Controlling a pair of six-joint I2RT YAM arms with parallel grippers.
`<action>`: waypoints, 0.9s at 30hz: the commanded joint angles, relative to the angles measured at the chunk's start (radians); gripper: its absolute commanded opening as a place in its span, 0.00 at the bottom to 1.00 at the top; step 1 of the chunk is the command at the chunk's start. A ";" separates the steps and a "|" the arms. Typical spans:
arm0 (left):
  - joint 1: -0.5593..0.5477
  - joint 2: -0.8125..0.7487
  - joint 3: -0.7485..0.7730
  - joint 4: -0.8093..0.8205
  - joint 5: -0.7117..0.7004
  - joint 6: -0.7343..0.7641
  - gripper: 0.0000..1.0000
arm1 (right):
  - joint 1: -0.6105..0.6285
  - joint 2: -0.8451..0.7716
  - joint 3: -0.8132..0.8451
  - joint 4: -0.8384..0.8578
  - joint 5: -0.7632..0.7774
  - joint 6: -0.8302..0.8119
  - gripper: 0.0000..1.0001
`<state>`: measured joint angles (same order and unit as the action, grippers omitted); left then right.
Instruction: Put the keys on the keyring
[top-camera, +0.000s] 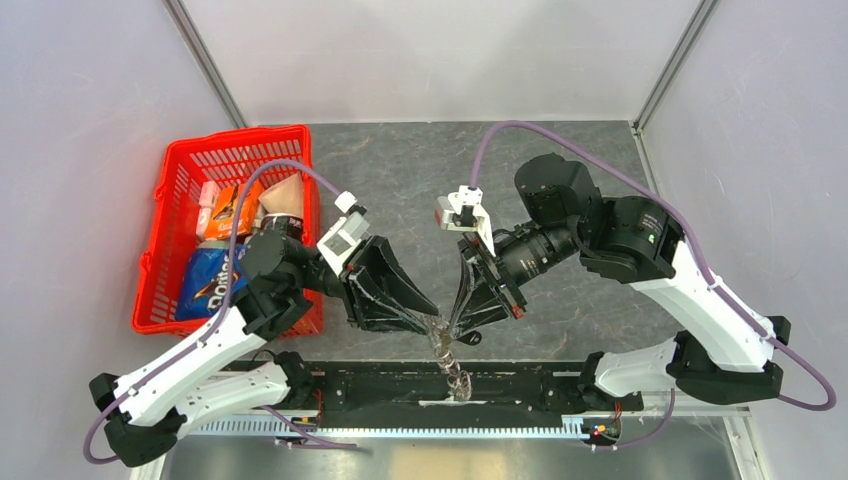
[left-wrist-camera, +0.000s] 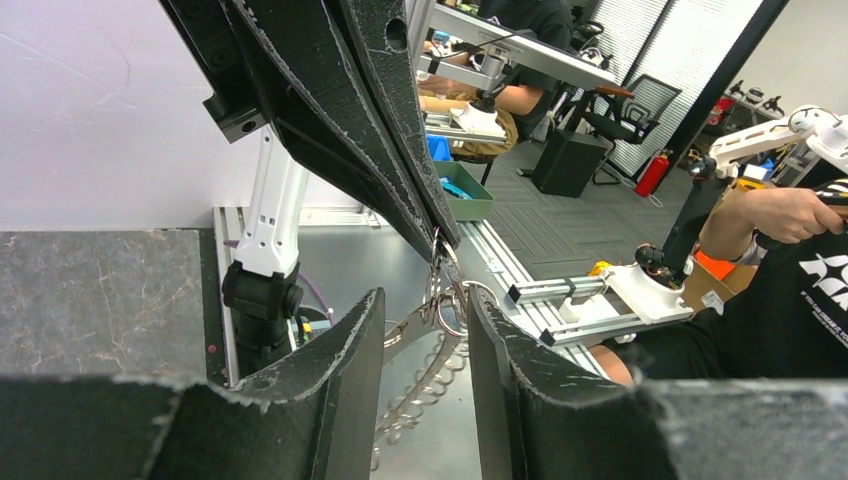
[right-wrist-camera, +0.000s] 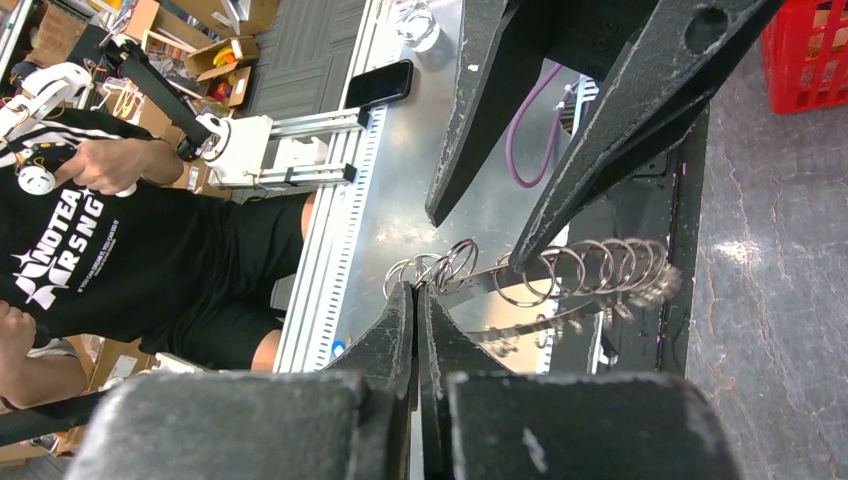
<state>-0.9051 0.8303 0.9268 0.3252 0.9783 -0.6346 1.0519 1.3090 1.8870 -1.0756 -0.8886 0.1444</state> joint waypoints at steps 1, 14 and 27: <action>-0.002 -0.012 0.040 -0.009 0.017 0.030 0.42 | 0.003 0.001 0.051 0.015 -0.006 -0.010 0.00; -0.013 0.008 0.047 -0.011 0.024 0.030 0.37 | 0.003 0.020 0.066 0.011 0.012 -0.006 0.00; -0.027 0.018 0.055 -0.070 0.019 0.072 0.28 | 0.003 0.028 0.092 0.002 0.027 -0.008 0.00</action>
<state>-0.9226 0.8467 0.9409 0.2741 0.9787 -0.6086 1.0519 1.3373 1.9293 -1.0912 -0.8566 0.1444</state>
